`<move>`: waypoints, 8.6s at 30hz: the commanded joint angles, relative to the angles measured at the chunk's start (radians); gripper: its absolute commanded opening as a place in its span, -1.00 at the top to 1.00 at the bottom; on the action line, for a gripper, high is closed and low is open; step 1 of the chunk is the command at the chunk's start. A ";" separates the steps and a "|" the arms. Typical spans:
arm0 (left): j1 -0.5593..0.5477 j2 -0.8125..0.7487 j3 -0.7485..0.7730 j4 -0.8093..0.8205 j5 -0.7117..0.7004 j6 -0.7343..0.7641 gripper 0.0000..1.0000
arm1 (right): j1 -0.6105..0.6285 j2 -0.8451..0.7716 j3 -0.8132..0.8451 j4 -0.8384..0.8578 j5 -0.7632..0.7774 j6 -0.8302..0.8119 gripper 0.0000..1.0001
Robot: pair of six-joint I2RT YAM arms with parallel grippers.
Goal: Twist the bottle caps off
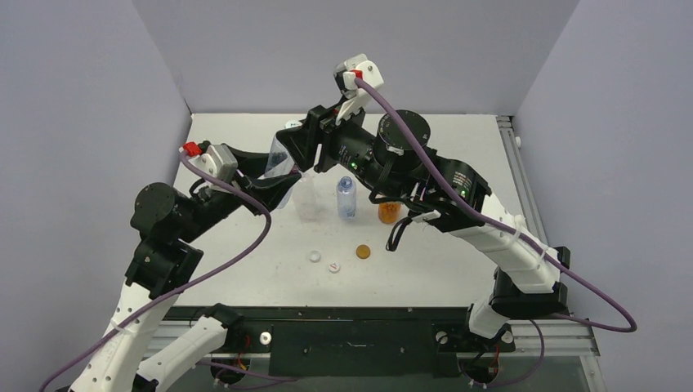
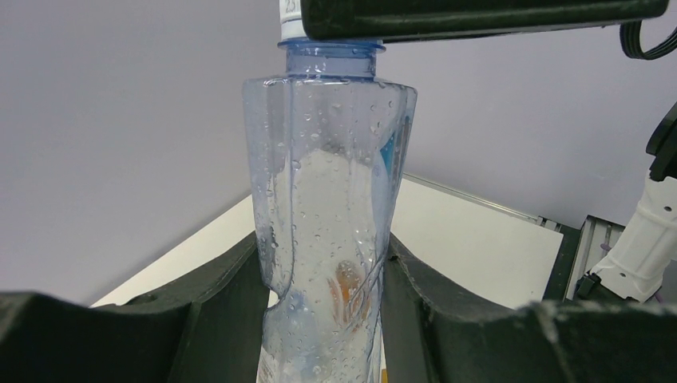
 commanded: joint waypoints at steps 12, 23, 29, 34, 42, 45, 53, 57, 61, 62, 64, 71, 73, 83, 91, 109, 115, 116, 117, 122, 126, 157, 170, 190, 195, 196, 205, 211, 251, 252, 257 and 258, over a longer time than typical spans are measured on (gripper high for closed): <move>0.003 -0.002 0.023 0.033 0.023 -0.074 0.34 | -0.022 0.011 0.035 0.050 -0.138 0.013 1.00; 0.004 0.025 0.132 0.163 0.374 -0.456 0.30 | -0.153 -0.139 -0.113 0.279 -1.000 0.026 1.00; 0.003 0.038 0.171 0.192 0.478 -0.535 0.31 | -0.143 -0.158 -0.139 0.321 -1.185 0.035 1.00; 0.003 0.044 0.183 0.201 0.511 -0.551 0.32 | -0.154 -0.186 -0.176 0.324 -1.199 0.004 1.00; 0.004 0.039 0.161 0.142 0.443 -0.396 0.33 | -0.118 -0.254 -0.182 0.181 -0.612 -0.102 -0.57; 0.004 0.033 0.146 0.075 0.367 -0.277 0.34 | -0.060 -0.261 -0.194 0.194 -0.406 -0.088 -0.60; 0.003 0.018 0.104 0.001 0.133 -0.035 0.35 | 0.032 -0.097 -0.003 0.042 -0.016 -0.052 -0.64; 0.003 0.021 0.095 -0.007 0.099 -0.001 0.35 | 0.036 -0.058 0.006 0.059 -0.002 -0.038 -0.53; 0.003 0.023 0.088 -0.006 0.094 0.004 0.36 | 0.037 -0.039 0.023 0.073 -0.002 -0.027 -0.30; 0.003 0.023 0.088 -0.006 0.094 0.003 0.36 | 0.036 -0.037 0.025 0.076 -0.002 -0.026 -0.23; 0.003 0.023 0.085 -0.004 0.096 -0.001 0.36 | 0.037 -0.037 0.020 0.086 -0.001 -0.025 -0.01; 0.003 0.017 0.069 0.000 0.103 -0.011 0.36 | 0.037 -0.057 -0.021 0.115 -0.012 -0.030 0.42; 0.003 0.016 0.067 0.006 0.106 -0.017 0.36 | 0.036 -0.057 -0.020 0.115 -0.021 -0.030 0.65; 0.003 0.011 0.080 0.071 0.311 -0.207 0.37 | -0.028 -0.130 -0.076 0.157 -0.496 -0.119 1.00; 0.001 0.041 0.138 0.181 0.588 -0.494 0.42 | -0.108 -0.176 -0.134 0.276 -1.093 -0.025 1.00; 0.002 -0.013 0.071 -0.057 0.150 0.061 0.42 | 0.100 -0.112 -0.047 0.036 0.078 -0.156 -0.62; 0.002 -0.011 0.071 -0.059 0.139 0.073 0.42 | 0.102 -0.082 -0.016 0.022 0.071 -0.134 -0.17; 0.003 -0.012 0.070 -0.057 0.136 0.073 0.42 | 0.101 -0.081 -0.014 0.023 0.066 -0.134 -0.14; 0.003 -0.014 0.070 -0.057 0.134 0.073 0.42 | 0.101 -0.080 -0.012 0.022 0.065 -0.134 -0.07; 0.003 -0.008 0.071 -0.051 0.125 0.069 0.42 | 0.100 -0.073 0.001 0.010 0.039 -0.136 0.27; 0.002 -0.006 0.072 -0.042 0.137 0.040 0.43 | 0.090 -0.084 0.008 0.002 -0.009 -0.152 0.89; 0.003 0.017 0.095 0.004 0.327 -0.120 0.61 | 0.039 -0.148 -0.042 -0.040 -0.329 -0.220 0.05; 0.003 0.015 0.079 0.000 0.390 -0.110 0.56 | -0.018 -0.151 -0.152 0.069 -0.364 -0.104 0.93; 0.004 -0.009 0.012 -0.440 -0.058 0.148 -0.93 | -0.198 -0.519 -0.859 0.041 0.072 -0.118 1.00; 0.009 0.022 0.011 -0.515 -0.165 0.170 -0.93 | -0.209 -0.596 -1.152 0.156 0.184 -0.066 1.00; 0.014 0.025 0.004 -0.518 -0.178 0.163 -0.93 | -0.210 -0.603 -1.182 0.199 0.215 -0.062 1.00; 0.030 0.036 -0.049 -0.524 -0.231 0.140 -0.93 | -0.210 -0.665 -1.505 0.478 0.312 -0.047 1.00; 0.032 0.000 -0.138 -0.460 -0.285 0.129 -0.93 | -0.211 -0.657 -1.641 0.649 0.340 -0.021 1.00; 0.489 0.168 -0.393 0.003 -0.214 0.048 -0.93 | -0.601 -0.833 -1.527 0.476 0.505 0.040 -0.58; 0.531 0.208 -0.411 0.026 -0.210 0.037 -0.93 | -0.698 -0.855 -1.560 0.564 0.546 0.064 -0.59; 0.590 0.297 -0.521 0.227 -0.213 0.036 -0.93 | -1.024 -0.772 -1.740 0.807 0.532 0.093 -0.62; 0.592 0.309 -0.562 0.256 -0.219 0.036 -0.93 | -1.076 -0.705 -1.745 0.812 0.537 0.098 -0.62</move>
